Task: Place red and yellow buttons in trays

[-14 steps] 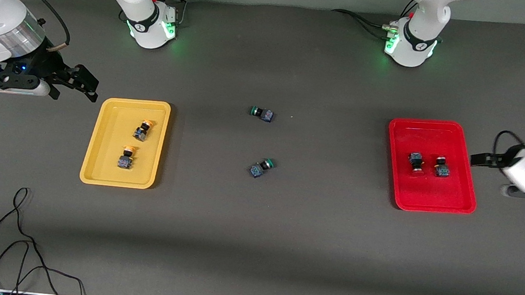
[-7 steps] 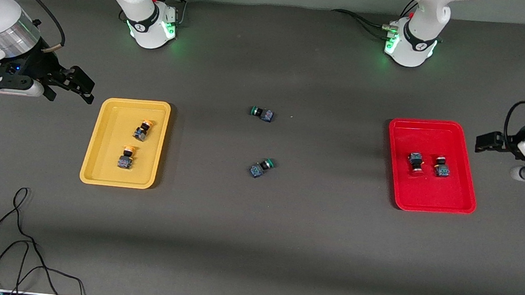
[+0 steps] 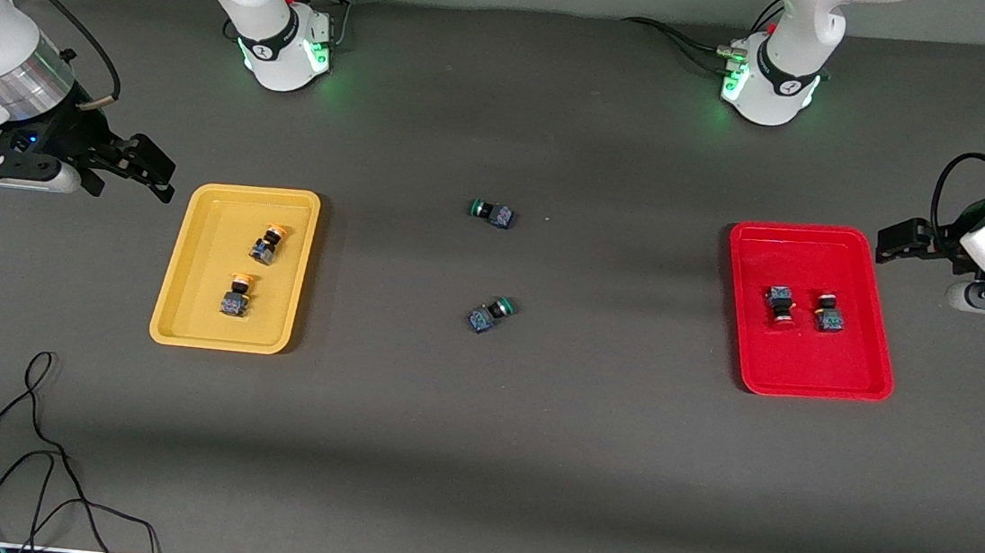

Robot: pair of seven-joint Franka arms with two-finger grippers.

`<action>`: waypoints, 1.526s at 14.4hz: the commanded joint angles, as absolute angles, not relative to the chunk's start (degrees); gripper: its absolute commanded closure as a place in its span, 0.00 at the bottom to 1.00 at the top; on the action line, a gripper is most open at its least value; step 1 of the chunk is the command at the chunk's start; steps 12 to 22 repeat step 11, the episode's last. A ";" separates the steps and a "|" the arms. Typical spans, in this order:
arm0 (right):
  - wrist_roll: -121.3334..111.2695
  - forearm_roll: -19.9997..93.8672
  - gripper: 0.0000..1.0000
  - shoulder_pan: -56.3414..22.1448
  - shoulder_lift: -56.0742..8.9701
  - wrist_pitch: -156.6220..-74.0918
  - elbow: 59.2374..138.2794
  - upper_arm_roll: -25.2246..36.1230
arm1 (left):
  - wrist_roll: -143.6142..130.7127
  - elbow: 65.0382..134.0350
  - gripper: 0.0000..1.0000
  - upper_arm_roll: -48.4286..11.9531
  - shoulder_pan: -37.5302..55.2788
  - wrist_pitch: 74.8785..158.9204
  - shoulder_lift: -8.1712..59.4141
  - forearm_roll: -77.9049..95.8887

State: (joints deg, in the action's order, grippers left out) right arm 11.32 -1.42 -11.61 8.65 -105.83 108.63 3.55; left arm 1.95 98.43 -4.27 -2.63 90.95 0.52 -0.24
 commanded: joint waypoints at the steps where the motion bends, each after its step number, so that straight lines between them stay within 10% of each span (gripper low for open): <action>1: 10.37 -0.10 0.00 -11.87 8.70 -104.24 107.49 3.87 | -0.61 98.17 0.00 -3.69 -0.97 88.68 -1.32 0.35; 22: 3.60 5.27 0.00 -11.78 8.26 -97.56 104.41 9.05 | -0.35 98.26 0.00 -3.60 -1.14 88.59 -1.41 0.35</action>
